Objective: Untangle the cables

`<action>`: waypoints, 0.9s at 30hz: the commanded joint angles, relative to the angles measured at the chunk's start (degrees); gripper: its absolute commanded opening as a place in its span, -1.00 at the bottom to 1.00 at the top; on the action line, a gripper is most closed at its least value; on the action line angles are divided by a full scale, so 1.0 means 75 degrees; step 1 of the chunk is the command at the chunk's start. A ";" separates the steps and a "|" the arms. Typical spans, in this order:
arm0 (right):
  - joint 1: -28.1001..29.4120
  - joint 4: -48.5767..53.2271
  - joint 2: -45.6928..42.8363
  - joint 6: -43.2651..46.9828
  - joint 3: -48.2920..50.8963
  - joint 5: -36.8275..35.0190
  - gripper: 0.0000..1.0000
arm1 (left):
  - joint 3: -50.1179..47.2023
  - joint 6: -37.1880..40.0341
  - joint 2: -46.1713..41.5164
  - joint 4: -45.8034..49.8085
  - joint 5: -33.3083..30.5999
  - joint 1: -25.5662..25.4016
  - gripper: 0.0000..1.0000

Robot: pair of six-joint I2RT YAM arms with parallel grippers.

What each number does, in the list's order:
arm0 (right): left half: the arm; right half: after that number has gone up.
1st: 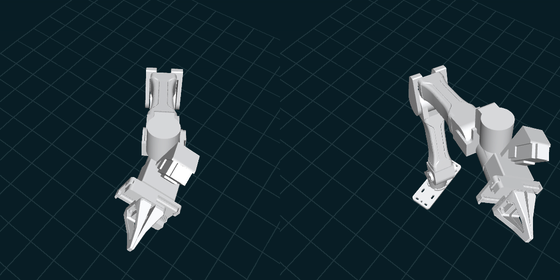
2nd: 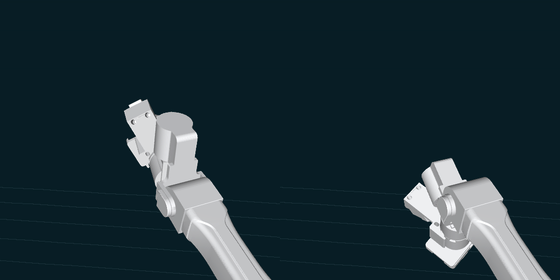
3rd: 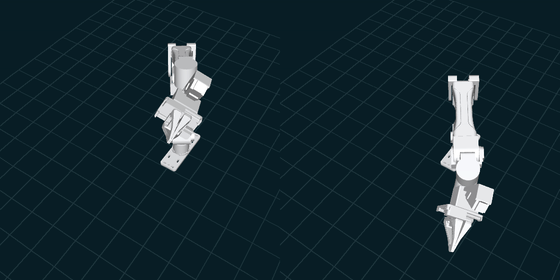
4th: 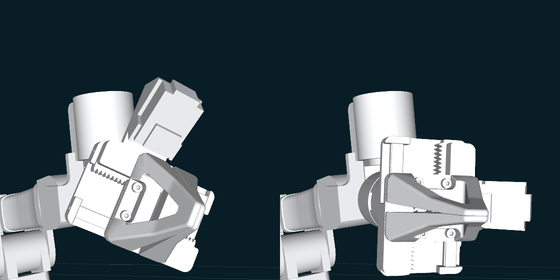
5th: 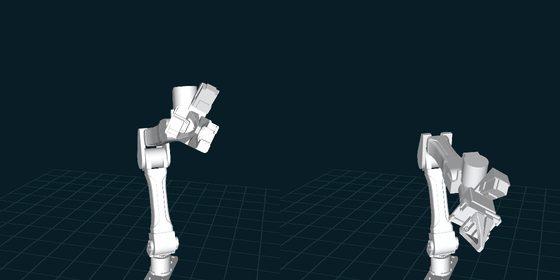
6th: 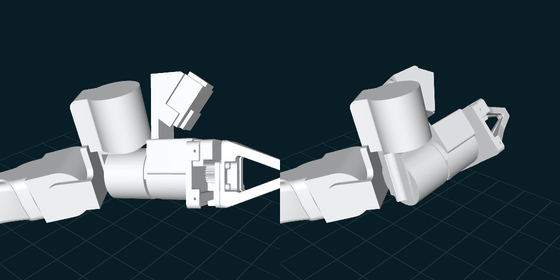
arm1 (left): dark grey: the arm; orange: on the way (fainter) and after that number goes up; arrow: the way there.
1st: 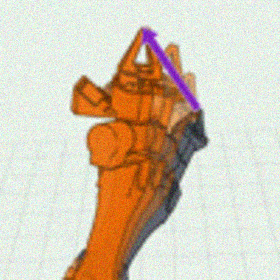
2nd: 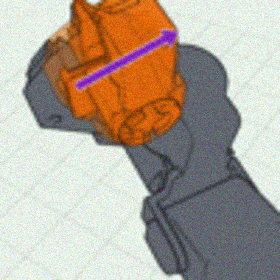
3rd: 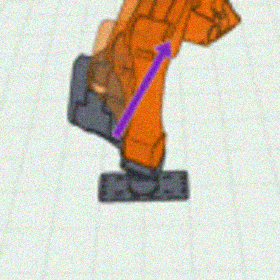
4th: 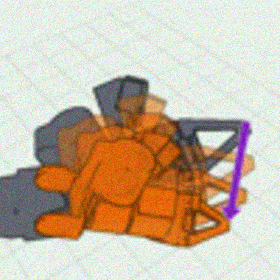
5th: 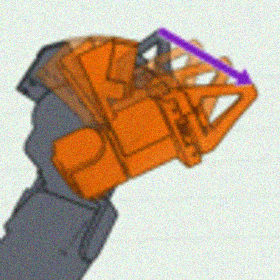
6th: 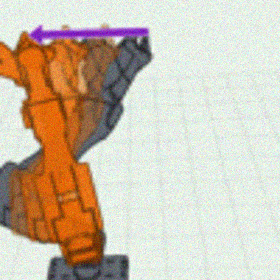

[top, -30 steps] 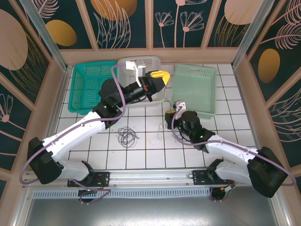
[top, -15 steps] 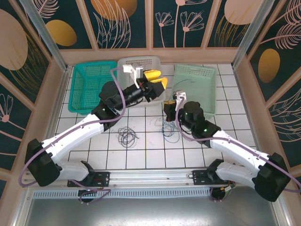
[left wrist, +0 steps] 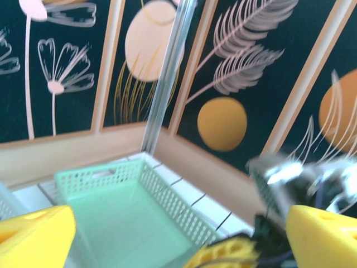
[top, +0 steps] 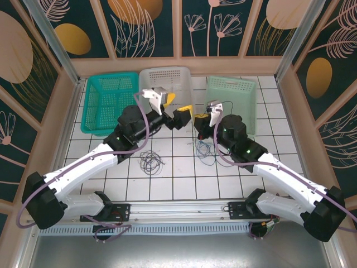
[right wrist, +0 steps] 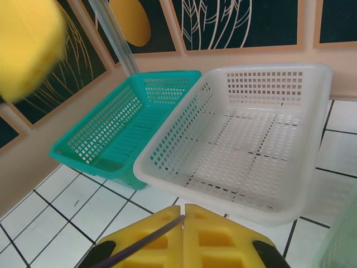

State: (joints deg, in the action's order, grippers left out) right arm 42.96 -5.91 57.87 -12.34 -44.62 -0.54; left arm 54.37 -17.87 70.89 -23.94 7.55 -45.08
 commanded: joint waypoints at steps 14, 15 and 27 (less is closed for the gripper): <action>-0.0006 0.0191 -0.0327 -0.0133 -0.0404 0.0258 -1.00 | -0.0957 0.1240 0.1836 -0.0972 0.1829 0.0037 0.40; -0.0017 0.0180 -0.0345 -0.0145 -0.0409 0.0288 -1.00 | -0.0923 0.1251 0.1918 -0.1036 0.1857 0.0035 0.39; -0.0120 0.0109 -0.0452 -0.0369 -0.0251 0.0270 -1.00 | -0.0523 0.0765 0.2492 -0.1606 0.2466 0.0035 -0.62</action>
State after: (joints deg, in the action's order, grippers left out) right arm 42.61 -4.03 55.64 -13.80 -45.74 0.56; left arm 48.45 -11.11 89.25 -32.14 24.18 -44.95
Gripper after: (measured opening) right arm 0.053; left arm 0.200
